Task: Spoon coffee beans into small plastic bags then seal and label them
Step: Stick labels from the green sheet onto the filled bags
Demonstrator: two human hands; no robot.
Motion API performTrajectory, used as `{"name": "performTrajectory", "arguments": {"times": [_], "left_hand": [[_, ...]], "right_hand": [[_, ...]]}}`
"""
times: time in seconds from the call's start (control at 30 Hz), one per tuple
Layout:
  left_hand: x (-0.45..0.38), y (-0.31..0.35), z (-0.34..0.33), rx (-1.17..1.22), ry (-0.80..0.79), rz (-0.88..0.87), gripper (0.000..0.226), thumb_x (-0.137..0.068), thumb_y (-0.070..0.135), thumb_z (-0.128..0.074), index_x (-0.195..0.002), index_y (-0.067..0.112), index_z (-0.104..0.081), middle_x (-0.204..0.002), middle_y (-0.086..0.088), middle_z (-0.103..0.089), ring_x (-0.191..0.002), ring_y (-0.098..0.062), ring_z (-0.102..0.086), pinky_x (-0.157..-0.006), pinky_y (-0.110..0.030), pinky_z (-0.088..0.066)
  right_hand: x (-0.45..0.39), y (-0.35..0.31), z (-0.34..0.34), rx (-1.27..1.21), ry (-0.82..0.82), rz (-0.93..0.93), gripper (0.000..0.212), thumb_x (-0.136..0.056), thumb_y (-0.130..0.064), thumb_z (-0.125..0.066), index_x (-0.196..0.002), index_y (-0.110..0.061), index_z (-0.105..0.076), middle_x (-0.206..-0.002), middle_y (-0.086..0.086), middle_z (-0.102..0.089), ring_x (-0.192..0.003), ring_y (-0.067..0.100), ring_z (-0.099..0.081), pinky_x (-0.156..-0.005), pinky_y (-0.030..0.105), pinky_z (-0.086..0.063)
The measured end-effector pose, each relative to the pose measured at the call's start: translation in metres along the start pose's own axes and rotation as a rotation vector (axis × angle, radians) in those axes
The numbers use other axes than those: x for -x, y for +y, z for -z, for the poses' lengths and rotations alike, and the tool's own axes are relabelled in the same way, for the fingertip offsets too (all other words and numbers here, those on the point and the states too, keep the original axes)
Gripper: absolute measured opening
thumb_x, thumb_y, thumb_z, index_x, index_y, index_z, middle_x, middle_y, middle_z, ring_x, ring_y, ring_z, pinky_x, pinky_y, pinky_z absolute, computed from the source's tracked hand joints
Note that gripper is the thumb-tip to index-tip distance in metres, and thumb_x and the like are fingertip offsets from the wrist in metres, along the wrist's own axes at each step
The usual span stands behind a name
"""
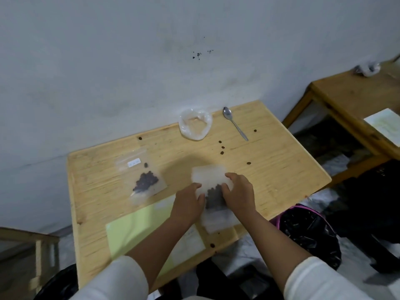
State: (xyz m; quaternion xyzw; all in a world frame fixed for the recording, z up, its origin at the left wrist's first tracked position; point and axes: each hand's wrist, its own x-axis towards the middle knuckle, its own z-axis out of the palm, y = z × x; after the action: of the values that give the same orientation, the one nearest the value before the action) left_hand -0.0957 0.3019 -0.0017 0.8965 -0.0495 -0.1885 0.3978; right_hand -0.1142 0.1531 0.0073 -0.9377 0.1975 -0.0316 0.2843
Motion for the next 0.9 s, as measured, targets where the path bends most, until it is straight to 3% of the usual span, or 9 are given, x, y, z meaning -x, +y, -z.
{"name": "performTrajectory", "arguments": {"times": [0.13, 0.27, 0.4, 0.53, 0.63, 0.77, 0.9], "left_hand": [[-0.002, 0.004, 0.009, 0.072, 0.102, 0.022, 0.034, -0.091, 0.021, -0.055, -0.126, 0.017, -0.055, -0.121, -0.002, -0.061, -0.100, -0.014, -0.058, -0.087, -0.025, -0.044], [-0.001, 0.003, 0.032, 0.207, 0.192, 0.048, 0.032, -0.091, 0.026, -0.056, -0.123, 0.027, -0.054, -0.110, 0.003, -0.060, -0.087, -0.009, -0.055, -0.076, -0.020, -0.039], [0.004, -0.011, 0.058, 0.404, 0.195, 0.048, 0.028, -0.090, 0.028, -0.057, -0.117, 0.036, -0.056, -0.113, 0.006, -0.060, -0.098, -0.011, -0.058, -0.083, -0.029, -0.047], [0.018, -0.037, 0.080, 0.527, 0.278, 0.081, 0.027, -0.086, 0.020, -0.062, -0.107, 0.037, -0.064, -0.109, 0.013, -0.065, -0.103, -0.009, -0.060, -0.092, -0.034, -0.050], [0.031, -0.058, 0.091, 0.578, 0.342, 0.111, 0.032, -0.086, 0.012, -0.062, -0.105, 0.038, -0.063, -0.109, 0.015, -0.063, -0.103, -0.011, -0.060, -0.090, -0.032, -0.050], [0.047, -0.079, 0.099, 0.565, 0.413, 0.099, 0.037, -0.087, 0.008, -0.061, -0.116, 0.030, -0.059, -0.116, 0.013, -0.057, -0.107, -0.006, -0.051, -0.079, -0.008, -0.040], [0.058, -0.089, 0.099, 0.595, 0.442, 0.117, 0.038, -0.087, 0.007, -0.061, -0.116, 0.030, -0.059, -0.114, 0.013, -0.056, -0.100, -0.001, -0.051, -0.070, 0.001, -0.037]], "right_hand": [[-0.008, -0.013, 0.004, -0.143, 0.057, 0.009, 0.033, -0.084, -0.011, -0.066, -0.116, -0.010, -0.062, -0.114, 0.011, -0.058, -0.079, 0.010, -0.054, -0.077, 0.014, -0.036], [-0.012, -0.035, 0.004, -0.337, -0.052, -0.021, 0.029, -0.082, -0.015, -0.068, -0.111, -0.017, -0.065, -0.101, -0.005, -0.060, -0.082, 0.008, -0.056, -0.077, 0.017, -0.043], [-0.008, -0.062, -0.005, -0.507, -0.230, 0.051, 0.026, -0.080, -0.015, -0.070, -0.105, -0.021, -0.066, -0.094, -0.010, -0.064, -0.084, 0.006, -0.060, -0.080, 0.022, -0.051], [0.003, -0.080, -0.020, -0.573, -0.386, 0.128, 0.029, -0.083, -0.013, -0.066, -0.110, -0.021, -0.062, -0.093, -0.001, -0.065, -0.088, 0.016, -0.063, -0.080, 0.023, -0.053], [0.009, -0.076, -0.031, -0.290, -0.392, 0.176, 0.030, -0.087, -0.014, -0.062, -0.116, -0.020, -0.060, -0.091, 0.000, -0.066, -0.083, 0.011, -0.060, -0.069, 0.007, -0.043], [0.017, -0.065, -0.043, 0.107, -0.495, 0.251, 0.027, -0.087, -0.014, -0.062, -0.113, -0.010, -0.062, -0.105, 0.009, -0.067, -0.097, 0.020, -0.060, -0.085, 0.025, -0.046], [0.026, -0.060, -0.052, 0.239, -0.517, 0.300, 0.022, -0.086, -0.016, -0.062, -0.108, -0.010, -0.062, -0.104, 0.009, -0.065, -0.095, 0.022, -0.060, -0.084, 0.029, -0.047]]}}
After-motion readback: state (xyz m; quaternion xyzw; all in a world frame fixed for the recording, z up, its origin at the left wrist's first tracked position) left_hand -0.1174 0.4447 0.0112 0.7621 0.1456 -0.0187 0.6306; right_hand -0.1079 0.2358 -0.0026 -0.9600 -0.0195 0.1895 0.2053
